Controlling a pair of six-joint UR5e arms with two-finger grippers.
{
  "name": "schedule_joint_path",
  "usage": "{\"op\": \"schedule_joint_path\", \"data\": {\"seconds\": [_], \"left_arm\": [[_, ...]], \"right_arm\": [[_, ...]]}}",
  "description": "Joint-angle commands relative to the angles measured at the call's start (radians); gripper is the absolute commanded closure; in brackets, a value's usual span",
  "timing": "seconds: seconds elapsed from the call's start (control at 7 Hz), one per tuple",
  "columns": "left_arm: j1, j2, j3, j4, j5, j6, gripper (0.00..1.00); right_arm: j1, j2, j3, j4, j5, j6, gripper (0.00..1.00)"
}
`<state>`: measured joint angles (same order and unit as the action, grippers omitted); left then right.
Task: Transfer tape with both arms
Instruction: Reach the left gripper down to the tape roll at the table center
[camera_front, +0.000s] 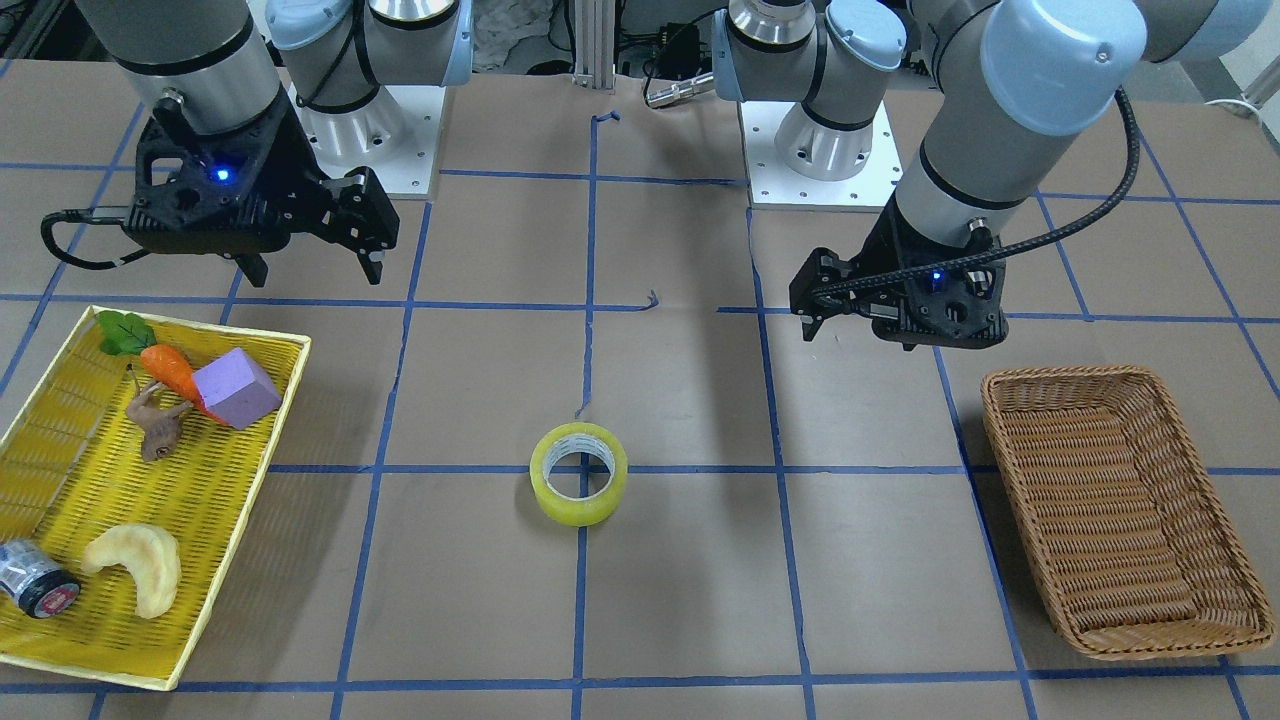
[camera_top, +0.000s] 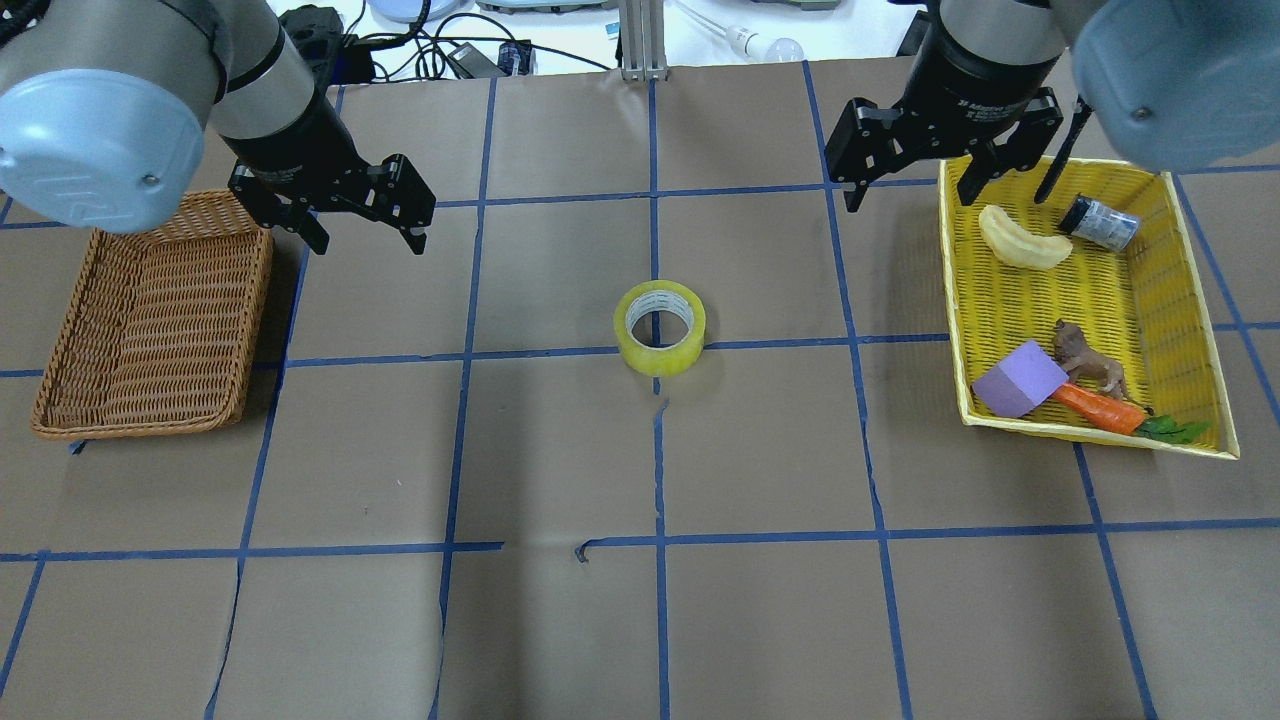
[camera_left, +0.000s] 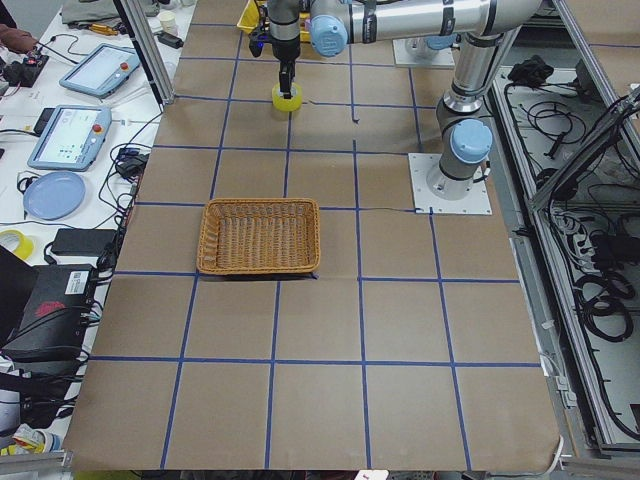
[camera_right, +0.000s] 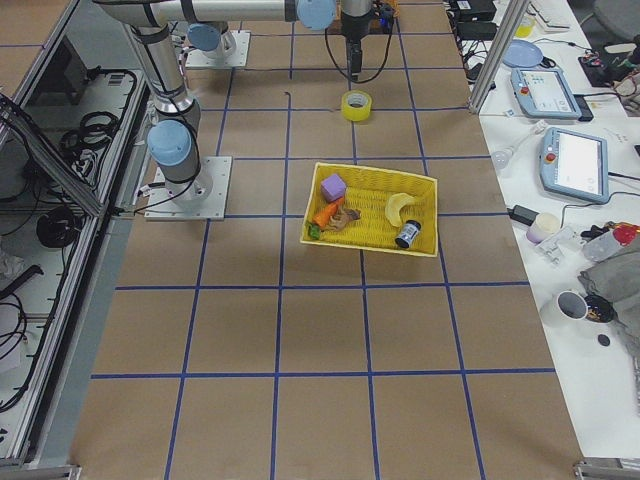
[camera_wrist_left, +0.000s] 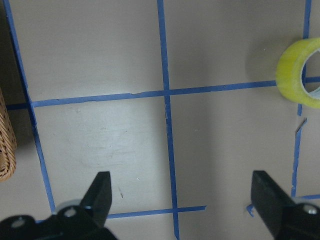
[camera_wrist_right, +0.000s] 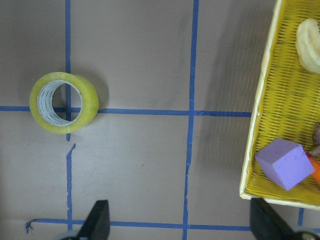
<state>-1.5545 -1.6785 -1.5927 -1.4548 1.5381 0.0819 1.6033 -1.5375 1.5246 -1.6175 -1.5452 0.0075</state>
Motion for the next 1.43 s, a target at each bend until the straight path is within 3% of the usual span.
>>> {"op": "schedule_joint_path", "data": {"seconds": [0.0, 0.29, 0.57, 0.71, 1.29], "left_arm": [[-0.077, -0.042, -0.009, 0.034, -0.012, -0.104, 0.00], [-0.218, -0.120, -0.116, 0.283, -0.013, -0.262, 0.00], [-0.287, -0.214, -0.133, 0.446, -0.047, -0.346, 0.00], [-0.292, -0.268, -0.135, 0.502, -0.085, -0.346, 0.00], [-0.292, -0.404, -0.135, 0.632, -0.078, -0.331, 0.00]], "right_arm": [[-0.005, -0.006, -0.029, -0.001, -0.006, -0.001, 0.00], [-0.005, -0.006, -0.035, 0.005, -0.006, -0.004, 0.00], [-0.003, -0.006, -0.035, 0.004, -0.001, -0.006, 0.00], [-0.002, -0.006, -0.035, 0.002, -0.001, -0.004, 0.00], [-0.002, -0.006, -0.037, 0.002, 0.000, -0.003, 0.00]]}}
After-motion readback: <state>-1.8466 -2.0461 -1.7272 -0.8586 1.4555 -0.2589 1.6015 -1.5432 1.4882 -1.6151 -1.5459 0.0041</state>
